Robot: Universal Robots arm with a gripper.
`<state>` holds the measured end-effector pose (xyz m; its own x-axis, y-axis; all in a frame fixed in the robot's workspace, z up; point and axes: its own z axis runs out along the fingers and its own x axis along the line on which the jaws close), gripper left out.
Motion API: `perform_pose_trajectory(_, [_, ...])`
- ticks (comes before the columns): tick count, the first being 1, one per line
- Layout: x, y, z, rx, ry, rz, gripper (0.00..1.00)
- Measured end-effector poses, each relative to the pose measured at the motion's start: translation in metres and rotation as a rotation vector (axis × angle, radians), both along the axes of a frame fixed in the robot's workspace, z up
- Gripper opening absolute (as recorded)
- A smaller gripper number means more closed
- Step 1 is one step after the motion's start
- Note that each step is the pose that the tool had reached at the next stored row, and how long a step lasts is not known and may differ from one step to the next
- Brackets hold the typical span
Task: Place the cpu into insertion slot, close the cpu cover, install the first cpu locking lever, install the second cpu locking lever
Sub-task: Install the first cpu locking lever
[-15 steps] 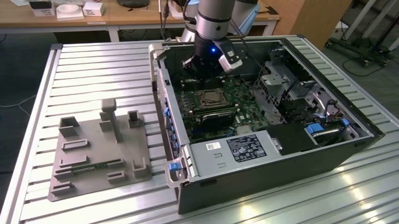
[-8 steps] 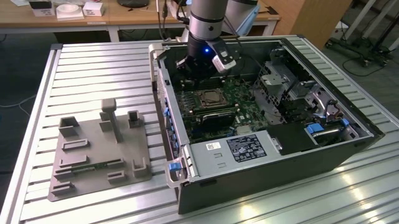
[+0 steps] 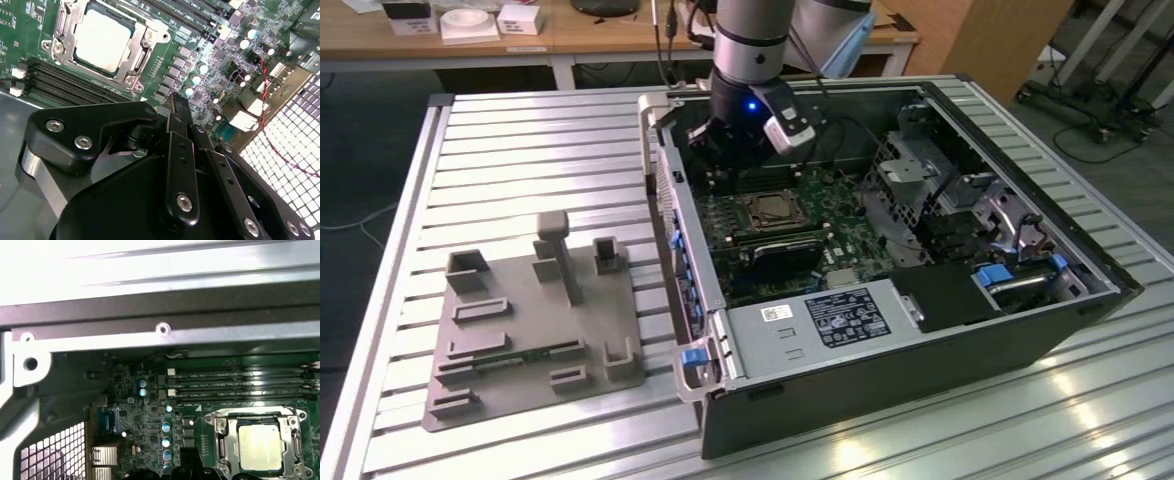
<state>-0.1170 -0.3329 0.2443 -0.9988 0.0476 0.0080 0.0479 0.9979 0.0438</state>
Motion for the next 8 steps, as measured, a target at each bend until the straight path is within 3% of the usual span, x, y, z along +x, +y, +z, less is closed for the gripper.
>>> perform_pose_trajectory(8, [-0.0003,0.0077,-0.0001,-0.0001,0.0001,0.011,0.1])
